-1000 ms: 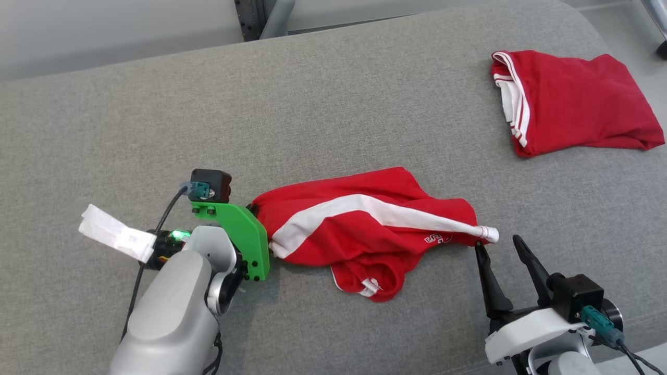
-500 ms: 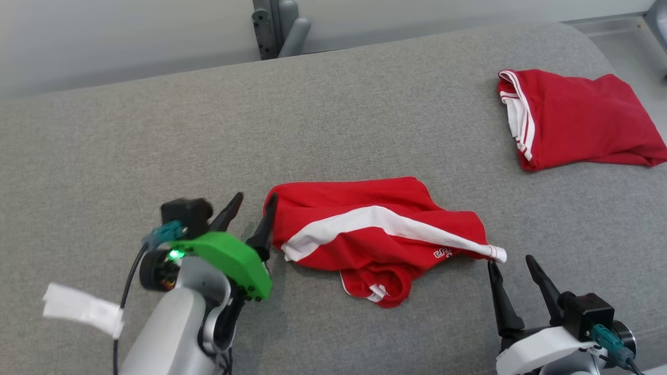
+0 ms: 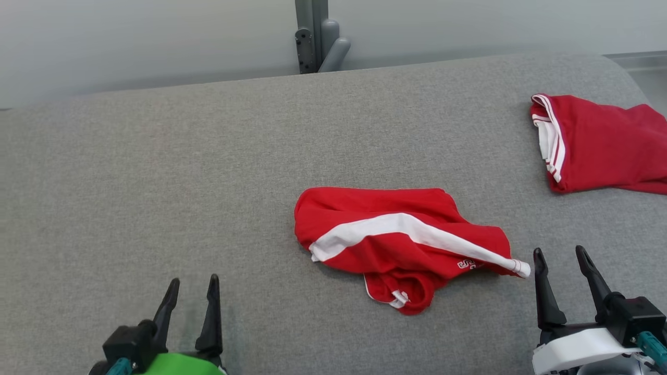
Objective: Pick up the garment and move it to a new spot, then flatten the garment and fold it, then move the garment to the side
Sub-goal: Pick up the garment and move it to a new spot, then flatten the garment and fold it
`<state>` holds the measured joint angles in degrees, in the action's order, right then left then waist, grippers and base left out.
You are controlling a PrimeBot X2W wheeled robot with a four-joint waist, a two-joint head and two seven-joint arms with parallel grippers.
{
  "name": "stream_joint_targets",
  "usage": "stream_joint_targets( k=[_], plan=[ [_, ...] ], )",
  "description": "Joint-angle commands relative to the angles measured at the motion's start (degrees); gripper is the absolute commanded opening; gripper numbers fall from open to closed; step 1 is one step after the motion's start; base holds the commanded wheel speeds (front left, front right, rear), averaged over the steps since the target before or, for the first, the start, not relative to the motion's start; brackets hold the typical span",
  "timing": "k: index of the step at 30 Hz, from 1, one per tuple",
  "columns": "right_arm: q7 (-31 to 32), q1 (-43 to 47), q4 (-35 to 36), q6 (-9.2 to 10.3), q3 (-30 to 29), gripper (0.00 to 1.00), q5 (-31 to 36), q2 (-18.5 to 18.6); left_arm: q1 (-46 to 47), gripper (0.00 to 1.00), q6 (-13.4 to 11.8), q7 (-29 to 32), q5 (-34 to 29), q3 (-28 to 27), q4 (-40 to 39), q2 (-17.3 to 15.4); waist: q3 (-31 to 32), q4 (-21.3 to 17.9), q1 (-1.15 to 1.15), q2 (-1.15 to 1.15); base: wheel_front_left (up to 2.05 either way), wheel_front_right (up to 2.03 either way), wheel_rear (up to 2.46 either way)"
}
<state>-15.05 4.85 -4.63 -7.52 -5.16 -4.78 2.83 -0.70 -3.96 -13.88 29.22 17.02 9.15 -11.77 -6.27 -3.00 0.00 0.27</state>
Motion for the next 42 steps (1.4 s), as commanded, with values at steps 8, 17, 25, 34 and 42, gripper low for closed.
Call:
stream_joint_targets(
  k=[8,17,25,34,42],
  plan=[
    [-0.15,3.66,2.19,0.06,-2.42,1.0,1.15,0.13,-8.68,1.0,4.52,-1.29,-8.02,-8.11,-0.96,2.9,4.42,3.13,0.0,-0.27,0.0,0.0,0.0],
    [-0.15,5.28,2.31,0.06,-3.03,1.0,1.23,0.14,-11.83,1.0,9.58,-1.31,-13.74,-14.83,-2.4,6.97,5.07,4.09,0.0,-0.27,0.0,0.0,0.0],
    [-0.15,5.45,1.6,0.06,-2.33,1.0,0.48,0.14,-11.0,1.0,11.05,-1.32,-15.26,-16.51,-2.39,8.32,5.13,3.94,0.0,-0.27,0.0,0.0,0.0],
    [-0.15,4.01,1.15,0.06,-1.06,1.0,0.2,0.14,-8.88,1.0,11.48,-1.3,-13.45,-15.32,-0.28,8.78,4.5,2.81,0.0,-0.27,0.0,0.0,0.0],
    [-0.15,2.99,1.12,0.06,-0.4,1.0,0.23,0.13,-1.06,1.0,11.5,-1.18,-6.91,-5.04,10.59,8.7,3.54,0.75,0.0,-0.27,0.0,0.0,0.0]
  ],
)
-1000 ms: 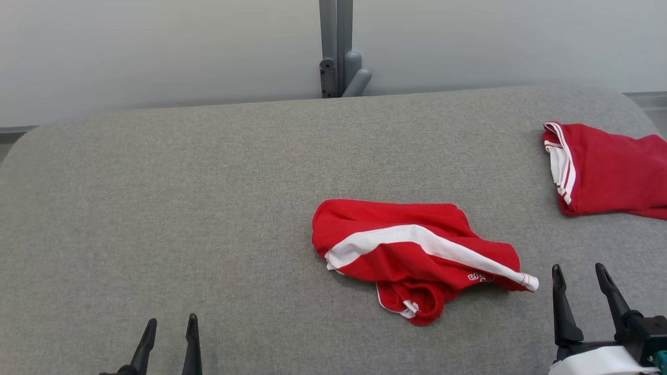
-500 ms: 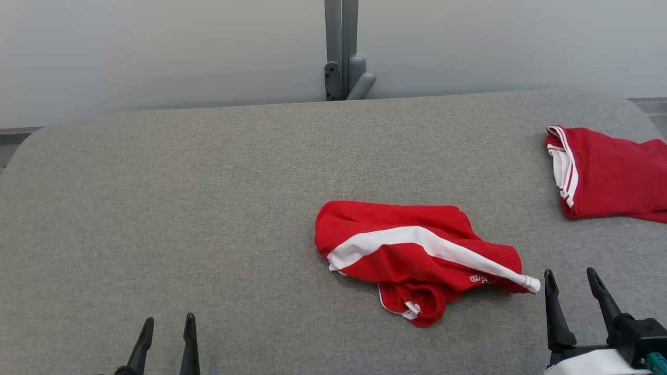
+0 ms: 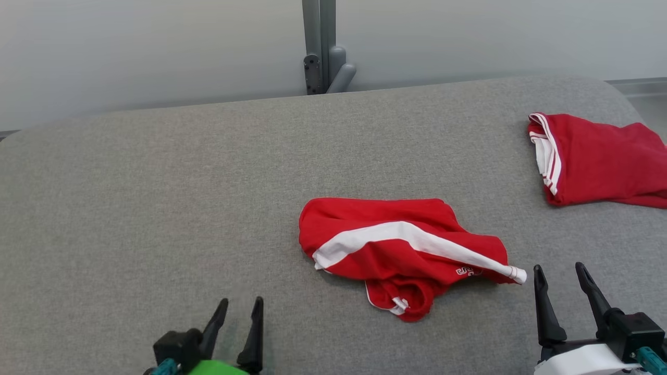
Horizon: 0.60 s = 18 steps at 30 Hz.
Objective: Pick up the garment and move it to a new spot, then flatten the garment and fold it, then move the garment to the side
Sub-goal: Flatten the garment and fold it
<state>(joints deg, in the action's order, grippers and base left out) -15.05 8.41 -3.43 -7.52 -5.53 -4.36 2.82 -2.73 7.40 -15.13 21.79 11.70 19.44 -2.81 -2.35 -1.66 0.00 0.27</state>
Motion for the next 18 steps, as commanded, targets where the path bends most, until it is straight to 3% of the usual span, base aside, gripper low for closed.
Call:
stream_joint_targets(
  k=[1,8,18],
  plan=[
    [-0.15,-0.66,-0.15,0.06,0.01,1.0,-0.13,0.14,2.59,1.0,0.14,0.53,1.46,1.52,2.42,-0.24,-0.53,-0.88,0.0,-0.27,0.0,0.0,0.0],
    [-0.15,-1.67,-0.45,0.06,0.22,1.0,-0.32,0.15,13.73,1.0,0.15,5.02,9.03,9.3,15.15,-0.23,-1.89,-2.89,0.0,-0.27,0.0,0.0,0.0],
    [-0.15,-2.51,-0.98,0.06,0.99,1.0,-0.58,0.14,22.97,1.0,0.15,3.91,13.93,16.13,29.09,-0.22,-2.86,-6.39,0.0,-0.27,0.0,0.0,0.0]
  ],
)
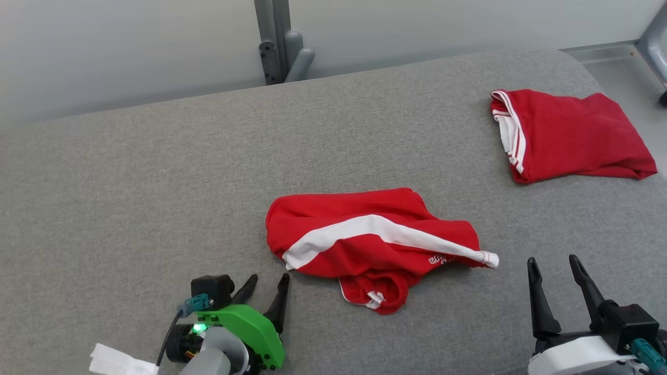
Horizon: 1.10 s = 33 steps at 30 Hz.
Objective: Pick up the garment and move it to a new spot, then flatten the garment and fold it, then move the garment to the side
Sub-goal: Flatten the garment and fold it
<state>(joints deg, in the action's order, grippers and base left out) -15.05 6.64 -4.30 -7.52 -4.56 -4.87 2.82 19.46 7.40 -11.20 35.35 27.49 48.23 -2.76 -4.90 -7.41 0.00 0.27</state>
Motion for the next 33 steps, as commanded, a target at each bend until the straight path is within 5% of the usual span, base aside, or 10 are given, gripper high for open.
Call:
stream_joint_targets(
  k=[1,13,30,31,32,33],
  plan=[
    [-0.15,-0.82,-0.16,0.06,0.02,1.0,-0.07,0.14,1.39,1.0,0.15,-0.39,1.38,1.17,0.54,-0.25,-0.38,-0.85,0.0,-0.27,0.0,0.0,0.0],
    [-0.15,-1.36,-0.12,0.06,-0.1,1.0,-0.18,0.15,7.58,1.0,0.16,-2.77,10.2,9.07,1.69,-0.27,-1.48,-2.5,0.0,-0.27,0.0,0.0,0.0],
    [-0.15,-3.15,-0.57,0.06,0.79,1.0,-0.57,0.14,13.14,1.0,0.16,-3.91,15.03,14.45,5.76,-0.25,-4.44,-4.61,0.0,-0.27,0.0,0.0,0.0],
    [-0.15,-3.2,-0.62,0.06,0.68,1.0,-0.66,0.15,13.39,0.84,0.16,-3.94,15.64,14.85,5.36,-0.25,-4.66,-4.68,0.0,-0.27,0.0,0.0,0.0],
    [-0.15,-3.19,-0.63,0.06,0.61,1.0,-0.69,0.15,13.69,0.36,0.16,-3.96,16.02,15.34,5.04,-0.25,-4.83,-4.72,0.0,-0.27,0.0,0.0,0.0],
    [-0.15,-3.13,-0.67,0.06,0.58,1.0,-0.82,0.14,14.01,0.0,0.16,-4.0,16.44,15.73,4.86,-0.27,-4.99,-4.75,0.0,-0.27,0.0,0.0,0.0]
  ],
)
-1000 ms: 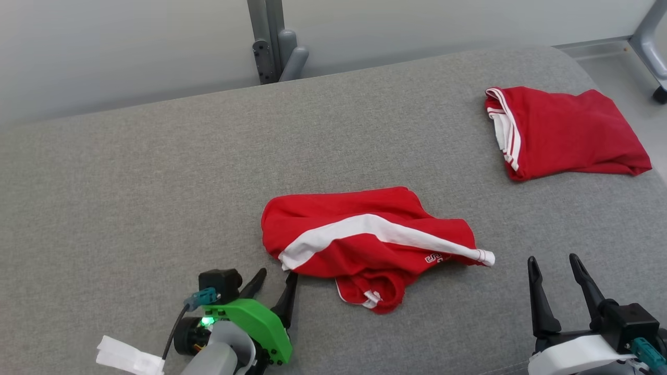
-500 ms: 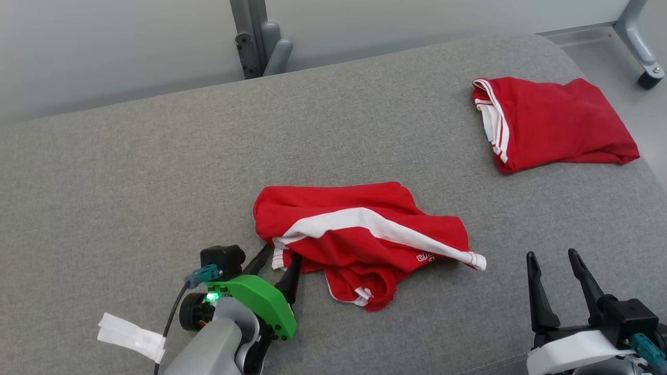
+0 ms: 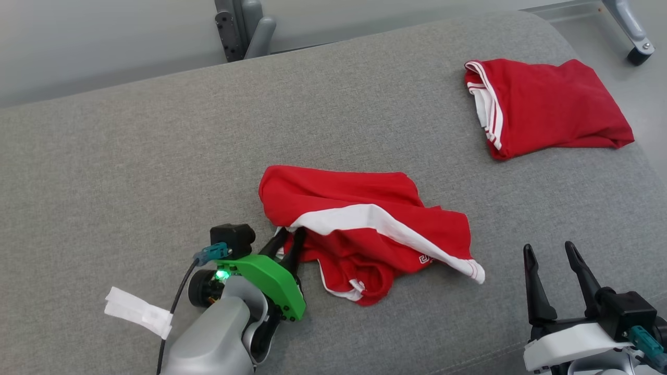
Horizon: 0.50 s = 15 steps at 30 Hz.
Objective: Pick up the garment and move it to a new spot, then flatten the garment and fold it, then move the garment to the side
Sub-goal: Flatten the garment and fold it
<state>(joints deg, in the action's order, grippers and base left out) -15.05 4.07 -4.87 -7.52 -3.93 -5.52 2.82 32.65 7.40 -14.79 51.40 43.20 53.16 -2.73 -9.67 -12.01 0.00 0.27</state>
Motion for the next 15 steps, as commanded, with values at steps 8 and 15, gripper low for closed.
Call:
stream_joint_targets(
  k=[8,15],
  plan=[
    [-0.15,0.33,-0.07,0.06,-1.1,1.0,-1.44,0.13,-0.88,0.0,0.16,-0.44,-1.14,-1.84,-7.6,-3.37,-0.49,1.42,0.0,-0.27,0.0,0.0,0.0],
    [-0.15,1.23,0.04,0.06,-1.6,1.0,-1.45,0.14,-2.54,0.0,-2.8,-0.03,-6.39,-3.01,-17.64,-10.1,0.51,4.71,0.0,-0.27,0.0,0.0,0.0]
  ],
)
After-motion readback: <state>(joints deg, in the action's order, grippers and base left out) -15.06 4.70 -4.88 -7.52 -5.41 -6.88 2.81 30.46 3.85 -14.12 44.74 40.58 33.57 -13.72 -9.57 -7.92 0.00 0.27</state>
